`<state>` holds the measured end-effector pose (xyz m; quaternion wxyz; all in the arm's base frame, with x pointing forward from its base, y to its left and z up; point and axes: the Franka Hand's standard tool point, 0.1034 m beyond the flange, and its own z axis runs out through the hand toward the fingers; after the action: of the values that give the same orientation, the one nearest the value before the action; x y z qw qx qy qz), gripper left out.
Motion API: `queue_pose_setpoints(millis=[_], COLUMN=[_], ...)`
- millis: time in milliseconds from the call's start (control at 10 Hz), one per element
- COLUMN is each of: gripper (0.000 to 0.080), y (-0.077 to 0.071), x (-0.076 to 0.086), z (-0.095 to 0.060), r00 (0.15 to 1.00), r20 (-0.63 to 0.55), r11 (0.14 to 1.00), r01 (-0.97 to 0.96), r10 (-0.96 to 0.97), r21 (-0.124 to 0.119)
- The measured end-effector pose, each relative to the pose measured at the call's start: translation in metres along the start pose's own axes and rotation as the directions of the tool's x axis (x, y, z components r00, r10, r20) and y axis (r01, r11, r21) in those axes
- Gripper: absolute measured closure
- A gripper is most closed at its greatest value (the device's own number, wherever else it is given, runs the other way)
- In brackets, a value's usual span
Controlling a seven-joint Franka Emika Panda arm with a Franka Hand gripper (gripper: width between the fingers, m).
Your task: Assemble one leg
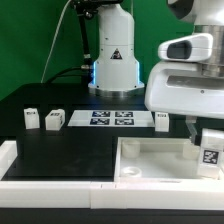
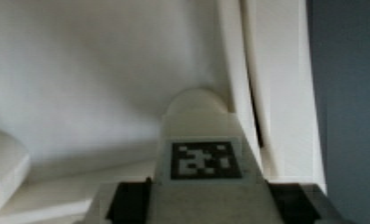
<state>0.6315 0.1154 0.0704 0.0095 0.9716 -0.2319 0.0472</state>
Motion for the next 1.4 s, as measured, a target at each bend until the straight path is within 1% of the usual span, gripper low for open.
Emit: queue_pose_setpoints(millis=[100, 200, 300, 400, 500, 600, 700, 800, 900, 1000, 1100, 1200, 1400], gripper=[0.0509, 0.0509, 0.0509, 0.0509, 0.0509, 0.0509, 0.0509, 0.0349, 0.0225, 0.0225, 0.0165, 0.0154, 0.015], y=[0.0, -0.003, -0.007, -0.01, -0.01, -0.01, -0.011, -0.012, -0.014, -0.015, -0.015, -0.016, -0.016], x=[0.0, -0.002, -0.004, -0.005, -0.005, -0.005, -0.005, -0.005, -0.003, -0.003, -0.004, -0.004, -0.004], z=[0.0, 0.0, 0.001, 0.0, 0.0, 0.0, 0.0, 0.0, -0.001, -0.002, -0.002, -0.002, -0.001], r00=[0.99, 0.972, 0.922, 0.874, 0.859, 0.807, 0.816, 0.844, 0.861, 0.914, 0.968, 0.993, 0.991], r20=[0.0, -0.001, -0.005, -0.006, -0.003, 0.006, 0.005, 0.002, -0.005, -0.009, -0.016, -0.021, -0.029], r11=[0.99, 0.972, 0.922, 0.874, 0.859, 0.807, 0.816, 0.844, 0.861, 0.913, 0.967, 0.993, 0.99], r01=[-0.138, -0.235, -0.387, -0.486, -0.511, -0.591, -0.578, -0.536, -0.507, -0.405, -0.251, -0.112, 0.135], r10=[0.138, 0.235, 0.388, 0.486, 0.511, 0.591, 0.578, 0.536, 0.508, 0.406, 0.252, 0.113, -0.134], r21=[0.008, 0.009, 0.018, 0.019, 0.02, 0.023, 0.023, 0.028, 0.042, 0.039, 0.037, 0.036, 0.03])
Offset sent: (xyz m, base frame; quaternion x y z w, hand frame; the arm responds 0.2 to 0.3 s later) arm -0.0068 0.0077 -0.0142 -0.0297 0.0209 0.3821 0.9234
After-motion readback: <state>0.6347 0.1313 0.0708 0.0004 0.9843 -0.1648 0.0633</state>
